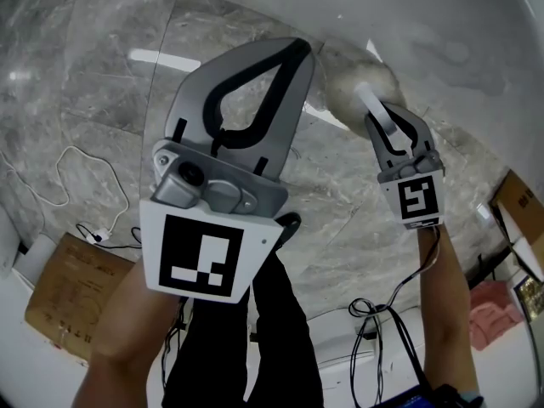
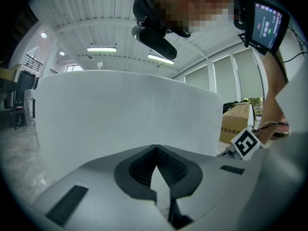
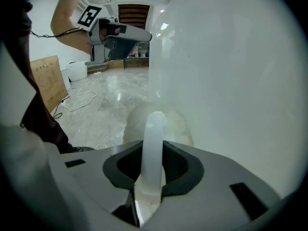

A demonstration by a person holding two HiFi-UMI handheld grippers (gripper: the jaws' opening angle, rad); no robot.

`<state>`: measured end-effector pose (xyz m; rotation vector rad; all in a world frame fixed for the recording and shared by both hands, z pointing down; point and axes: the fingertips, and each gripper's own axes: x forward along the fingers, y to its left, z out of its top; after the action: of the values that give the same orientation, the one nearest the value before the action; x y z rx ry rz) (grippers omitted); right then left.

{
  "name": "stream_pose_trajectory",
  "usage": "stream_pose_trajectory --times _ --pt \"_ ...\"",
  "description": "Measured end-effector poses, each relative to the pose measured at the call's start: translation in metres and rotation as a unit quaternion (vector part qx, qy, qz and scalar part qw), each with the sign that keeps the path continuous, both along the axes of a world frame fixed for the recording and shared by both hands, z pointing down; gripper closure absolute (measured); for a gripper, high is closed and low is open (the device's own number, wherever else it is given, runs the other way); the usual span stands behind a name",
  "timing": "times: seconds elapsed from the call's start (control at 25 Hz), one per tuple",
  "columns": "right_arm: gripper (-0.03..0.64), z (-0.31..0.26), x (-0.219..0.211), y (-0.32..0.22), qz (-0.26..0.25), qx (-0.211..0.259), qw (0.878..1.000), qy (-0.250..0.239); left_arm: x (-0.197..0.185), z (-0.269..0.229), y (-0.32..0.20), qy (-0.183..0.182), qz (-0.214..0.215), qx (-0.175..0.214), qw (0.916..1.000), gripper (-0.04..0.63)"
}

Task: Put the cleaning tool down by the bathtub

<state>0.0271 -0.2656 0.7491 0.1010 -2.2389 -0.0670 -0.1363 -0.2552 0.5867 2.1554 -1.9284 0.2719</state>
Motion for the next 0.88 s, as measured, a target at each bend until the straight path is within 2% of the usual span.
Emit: stream_pose_trajectory --times 0.88 --pt "0.515 0.059 0.004 0.005 -0.023 -0.011 0.999 0.026 -0.005 0.039 0.004 -0.019 0.011 -0.003 0.9998 0.581"
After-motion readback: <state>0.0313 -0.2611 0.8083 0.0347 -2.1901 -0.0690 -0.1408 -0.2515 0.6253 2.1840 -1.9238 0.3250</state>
